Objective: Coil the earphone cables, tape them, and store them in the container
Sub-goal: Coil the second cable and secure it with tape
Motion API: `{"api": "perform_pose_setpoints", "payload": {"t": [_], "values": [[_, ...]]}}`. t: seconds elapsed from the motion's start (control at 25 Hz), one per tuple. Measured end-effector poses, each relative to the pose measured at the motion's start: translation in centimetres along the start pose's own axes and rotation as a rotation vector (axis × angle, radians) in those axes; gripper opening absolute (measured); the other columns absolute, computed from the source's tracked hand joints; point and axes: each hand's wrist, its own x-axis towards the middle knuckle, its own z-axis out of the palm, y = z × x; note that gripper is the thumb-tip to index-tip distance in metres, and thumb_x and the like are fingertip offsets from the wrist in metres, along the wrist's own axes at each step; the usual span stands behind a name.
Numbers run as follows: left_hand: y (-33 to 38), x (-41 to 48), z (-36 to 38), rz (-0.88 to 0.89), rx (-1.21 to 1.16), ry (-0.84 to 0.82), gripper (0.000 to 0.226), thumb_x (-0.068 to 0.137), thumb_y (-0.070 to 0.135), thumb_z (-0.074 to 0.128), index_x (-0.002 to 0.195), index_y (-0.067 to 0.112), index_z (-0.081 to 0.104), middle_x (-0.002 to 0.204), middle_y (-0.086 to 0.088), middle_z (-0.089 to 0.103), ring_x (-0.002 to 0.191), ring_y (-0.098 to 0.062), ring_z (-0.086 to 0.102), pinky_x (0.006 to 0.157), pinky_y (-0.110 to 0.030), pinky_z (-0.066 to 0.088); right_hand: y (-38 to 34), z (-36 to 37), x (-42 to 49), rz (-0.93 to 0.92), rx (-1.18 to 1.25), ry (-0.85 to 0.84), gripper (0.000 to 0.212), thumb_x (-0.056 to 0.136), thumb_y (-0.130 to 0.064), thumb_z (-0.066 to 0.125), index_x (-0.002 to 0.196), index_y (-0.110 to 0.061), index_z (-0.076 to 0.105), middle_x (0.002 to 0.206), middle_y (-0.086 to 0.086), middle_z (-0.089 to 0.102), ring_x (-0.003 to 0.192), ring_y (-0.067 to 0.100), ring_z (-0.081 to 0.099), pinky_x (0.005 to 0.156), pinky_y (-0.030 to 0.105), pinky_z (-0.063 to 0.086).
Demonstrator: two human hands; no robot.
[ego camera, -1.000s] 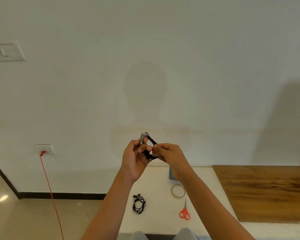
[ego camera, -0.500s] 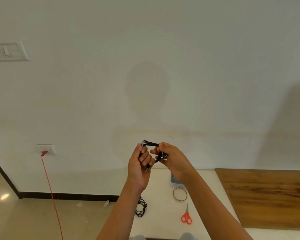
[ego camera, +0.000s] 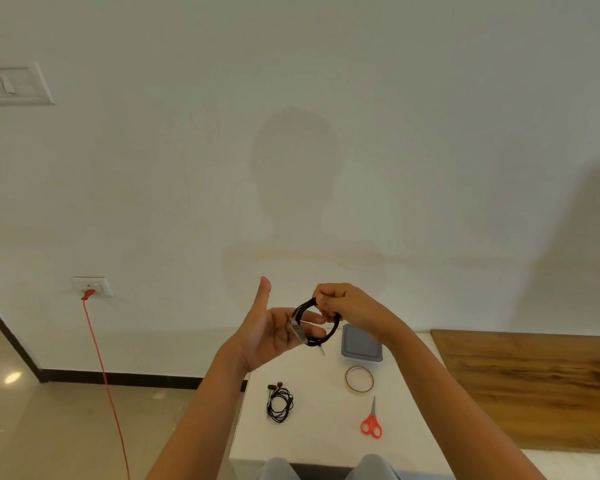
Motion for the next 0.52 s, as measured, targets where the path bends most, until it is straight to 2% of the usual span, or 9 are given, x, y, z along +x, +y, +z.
{"api": "perform_pose_setpoints", "payload": {"t": [0.08, 0.2, 0.28, 0.36, 0.44, 0.52], "values": [[1.5, 0.3, 0.4, -0.061, 0.214, 0.009, 0.097, 0.081, 0.079, 0.021, 0.102, -0.002, 0.072, 0.090, -0.017, 0.074, 0.085, -0.024, 0.068, 0.083, -0.030, 0.054, -0.4, 0.0, 0.3, -0.015, -0.094, -0.026, 0.029, 0.093, -0.014, 0.045, 0.067, -0.022, 0.054, 0.060, -0.013, 0.053, 0.061, 0.004, 0.048, 0.069, 0.023, 0.042], [2.9, 0.8, 1.4, -0.089, 0.525, 0.081, 0.068, 0.082, 0.067, 0.039, 0.093, 0.007, 0.069, 0.074, -0.002, 0.071, 0.080, -0.015, 0.068, 0.090, -0.031, 0.051, -0.7, 0.3, 0.7, -0.066, -0.309, 0.028, 0.023, 0.092, -0.016, 0.046, 0.073, -0.018, 0.058, 0.064, -0.013, 0.059, 0.059, 0.003, 0.049, 0.064, 0.023, 0.041], [3.0, 1.0, 1.6, -0.069, 0.575, 0.095, 0.053, 0.085, 0.056, 0.046, 0.090, 0.007, 0.065, 0.059, 0.006, 0.058, 0.072, -0.010, 0.066, 0.087, -0.028, 0.053, -0.6, 0.4, 0.7, -0.114, -0.406, 0.076, 0.026, 0.092, -0.018, 0.046, 0.070, -0.025, 0.058, 0.065, -0.013, 0.061, 0.054, 0.002, 0.047, 0.057, 0.022, 0.040], [2.5, 1.2, 1.4, -0.042, 0.518, 0.105, 0.043, 0.094, 0.045, 0.046, 0.086, 0.006, 0.063, 0.052, 0.008, 0.042, 0.055, -0.006, 0.055, 0.082, -0.027, 0.055, -0.1, 0.1, 0.7, -0.136, -0.423, 0.093, 0.028, 0.094, -0.022, 0.049, 0.068, -0.026, 0.058, 0.060, -0.015, 0.057, 0.052, 0.001, 0.045, 0.056, 0.020, 0.037], [1.9, 1.3, 1.2, -0.023, 0.432, 0.131, 0.039, 0.100, 0.036, 0.044, 0.077, 0.010, 0.060, 0.051, 0.008, 0.033, 0.046, -0.006, 0.041, 0.081, -0.031, 0.056, 0.7, -0.3, 0.7, -0.081, -0.267, 0.064, 0.021, 0.096, -0.024, 0.053, 0.081, -0.017, 0.067, 0.062, -0.013, 0.057, 0.056, 0.000, 0.052, 0.059, 0.018, 0.043], [1.3, 1.6, 1.2, -0.007, 0.347, 0.164, 0.040, 0.101, 0.031, 0.045, 0.066, 0.015, 0.056, 0.050, 0.009, 0.028, 0.044, -0.007, 0.031, 0.070, -0.029, 0.054, 1.4, -0.3, 0.5, 0.022, 0.043, 0.041, 0.017, 0.095, -0.020, 0.057, 0.089, -0.011, 0.070, 0.065, -0.004, 0.064, 0.060, 0.005, 0.063, 0.060, 0.018, 0.050]]}}
